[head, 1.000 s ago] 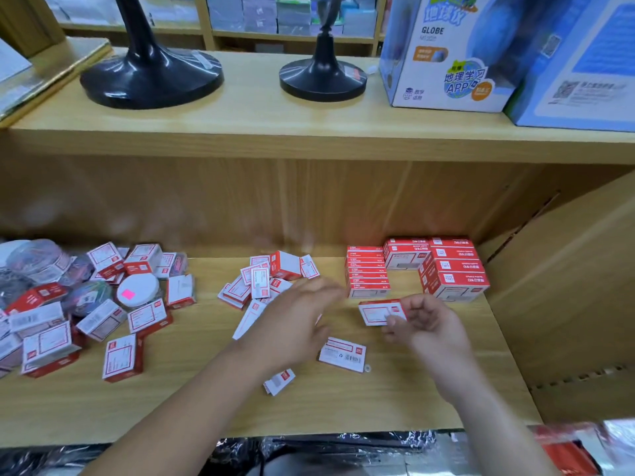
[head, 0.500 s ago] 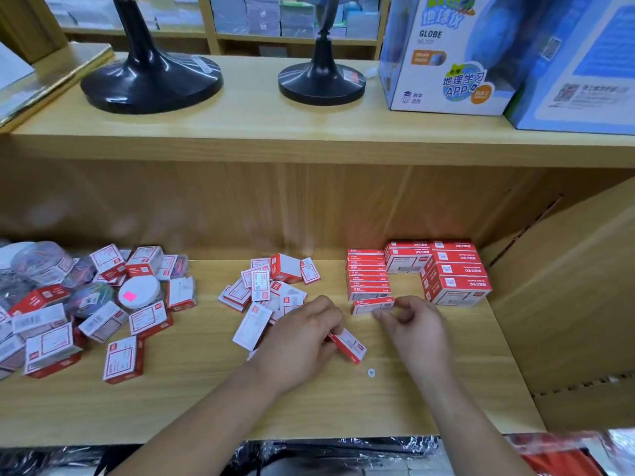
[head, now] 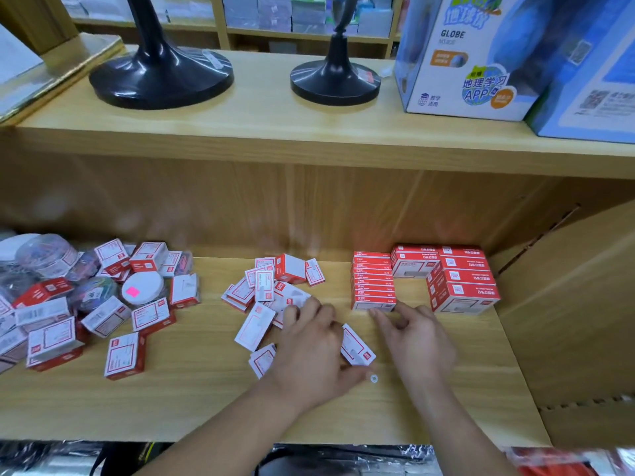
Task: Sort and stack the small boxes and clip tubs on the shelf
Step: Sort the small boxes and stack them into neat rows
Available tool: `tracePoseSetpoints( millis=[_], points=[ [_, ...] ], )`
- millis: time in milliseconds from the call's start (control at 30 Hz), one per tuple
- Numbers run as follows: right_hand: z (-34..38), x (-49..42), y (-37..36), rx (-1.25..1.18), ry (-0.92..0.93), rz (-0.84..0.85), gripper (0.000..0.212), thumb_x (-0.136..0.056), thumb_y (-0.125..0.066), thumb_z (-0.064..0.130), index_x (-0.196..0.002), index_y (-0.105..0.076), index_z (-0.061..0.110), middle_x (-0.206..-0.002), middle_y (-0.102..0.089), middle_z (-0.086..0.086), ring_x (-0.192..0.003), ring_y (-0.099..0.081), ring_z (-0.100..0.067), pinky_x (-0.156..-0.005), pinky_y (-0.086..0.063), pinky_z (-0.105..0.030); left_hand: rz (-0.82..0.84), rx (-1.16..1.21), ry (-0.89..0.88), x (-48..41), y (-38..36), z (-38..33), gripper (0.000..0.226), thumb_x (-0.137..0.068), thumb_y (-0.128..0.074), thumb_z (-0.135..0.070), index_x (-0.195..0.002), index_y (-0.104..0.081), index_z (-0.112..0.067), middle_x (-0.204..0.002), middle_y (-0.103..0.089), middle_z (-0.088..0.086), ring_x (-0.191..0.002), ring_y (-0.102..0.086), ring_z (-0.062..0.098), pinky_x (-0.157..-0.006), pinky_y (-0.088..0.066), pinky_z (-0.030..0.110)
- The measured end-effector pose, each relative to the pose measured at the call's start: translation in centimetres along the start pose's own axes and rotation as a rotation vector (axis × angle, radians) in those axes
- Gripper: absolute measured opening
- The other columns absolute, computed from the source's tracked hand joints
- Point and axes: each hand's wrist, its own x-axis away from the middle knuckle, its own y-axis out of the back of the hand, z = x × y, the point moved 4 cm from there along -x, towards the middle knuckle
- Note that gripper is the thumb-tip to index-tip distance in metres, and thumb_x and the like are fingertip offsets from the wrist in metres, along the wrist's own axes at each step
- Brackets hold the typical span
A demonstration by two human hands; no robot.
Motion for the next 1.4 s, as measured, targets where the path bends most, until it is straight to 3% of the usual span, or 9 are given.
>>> tracePoseSetpoints(
  millis=[200, 300, 400, 533, 667, 800, 867, 1067, 1400],
  points=[
    [-2.6, 0.1, -0.2, -0.48, 0.062, 0.114, 0.009, -0.082, -0.077, 0.034, -0.089, -0.074, 0.036, -0.08, -0.063, 0.01, -0.071, -0.062, -0.007, -0.07, -0.055, -0.037, -0.044, 0.226, -0.037, -0.3, 0.3, 0.1, 0.055, -0.077, -0.063, -0.04, -0.13, -0.051, -0.034, -0.1, -0.062, -0.008, -0.1, -0.056, 0.022, -0.085, -0.039, 0.04],
    [-1.8, 1.0, 0.8, -0.706, 0.214, 0.211, 0.042, -0.08, -0.078, 0.001, -0.105, -0.072, 0.034, -0.095, -0.066, 0.01, -0.065, -0.06, -0.009, -0.069, -0.053, -0.024, -0.02, 0.416, -0.115, -1.9, 0.9, 0.0, 0.078, -0.08, -0.061, -0.009, -0.146, -0.037, -0.043, -0.101, -0.055, -0.007, -0.095, -0.057, 0.018, -0.081, -0.045, 0.039],
    [-0.8, 1.1, 1.1, -0.741, 0.287, 0.25, 0.044, -0.077, -0.08, -0.002, -0.112, -0.072, 0.024, -0.1, -0.065, 0.015, -0.069, -0.062, -0.011, -0.07, -0.053, -0.02, -0.019, 0.507, -0.175, -3.2, 1.4, -0.2, 0.087, -0.082, -0.058, 0.0, -0.156, -0.031, -0.036, -0.111, -0.061, -0.005, -0.099, -0.057, 0.018, -0.081, -0.049, 0.034],
    [-1.6, 0.4, 0.6, -0.588, 0.279, 0.19, 0.022, -0.082, -0.079, 0.01, -0.09, -0.075, 0.03, -0.086, -0.068, 0.016, -0.083, -0.065, -0.008, -0.077, -0.054, -0.031, -0.039, 0.542, -0.158, -4.2, 1.5, -0.7, 0.077, -0.084, -0.06, -0.003, -0.152, -0.039, -0.033, -0.111, -0.066, -0.009, -0.1, -0.056, 0.01, -0.087, -0.05, 0.032],
    [-1.7, 0.1, 0.9, -0.489, 0.331, 0.052, 0.022, -0.087, -0.073, 0.007, -0.097, -0.073, 0.027, -0.09, -0.063, 0.014, -0.086, -0.061, 0.0, -0.08, -0.05, -0.024, -0.131, 0.494, -0.16, -3.1, 1.9, -0.9, 0.054, -0.082, -0.068, -0.011, -0.134, -0.058, -0.022, -0.122, -0.061, -0.004, -0.111, -0.059, 0.018, -0.092, -0.052, 0.037],
    [-0.7, 0.0, 0.9, -0.358, 0.427, -0.006, 0.016, -0.089, -0.07, 0.01, -0.101, -0.069, 0.02, -0.092, -0.056, 0.006, -0.084, -0.061, -0.015, -0.074, -0.052, -0.037, -0.262, 0.426, -0.03, 2.1, 2.7, 2.5, 0.029, -0.083, -0.072, -0.019, -0.111, -0.067, -0.024, -0.103, -0.059, -0.01, -0.094, -0.061, 0.015, -0.079, -0.052, 0.034],
    [-0.8, 0.1, 0.6, -0.42, 0.276, 0.0, 0.027, -0.084, -0.076, 0.015, -0.103, -0.059, 0.024, -0.094, -0.06, 0.004, -0.078, -0.063, -0.01, -0.071, -0.053, -0.037, -0.308, 0.379, 0.116, 4.9, 2.9, 5.4, 0.021, -0.081, -0.076, -0.029, -0.099, -0.067, -0.029, -0.093, -0.055, -0.017, -0.083, -0.061, 0.012, -0.069, -0.048, 0.026],
    [-0.5, 0.0, -0.8, -0.302, 0.129, 0.023, 0.041, -0.075, -0.085, 0.031, -0.11, -0.071, 0.013, -0.09, -0.056, -0.003, -0.085, -0.058, -0.02, -0.082, -0.05, -0.033, -0.176, 0.368, 0.409, 9.4, 1.6, 7.9, 0.046, -0.074, -0.069, -0.067, -0.107, -0.068, -0.035, -0.101, -0.061, -0.018, -0.085, -0.068, 0.014, -0.066, -0.057, 0.032],
    [-0.4, 1.2, -1.0, -0.296, 0.044, 0.047, 0.038, -0.083, -0.077, 0.035, -0.114, -0.072, 0.014, -0.091, -0.054, -0.003, -0.09, -0.06, -0.024, -0.09, -0.053, -0.043, -0.153, 0.502, 0.298, 10.3, 1.8, 8.4, 0.07, -0.066, -0.081, -0.063, -0.126, -0.062, -0.034, -0.118, -0.054, -0.014, -0.107, -0.061, 0.004, -0.09, -0.049, 0.02]
  ],
)
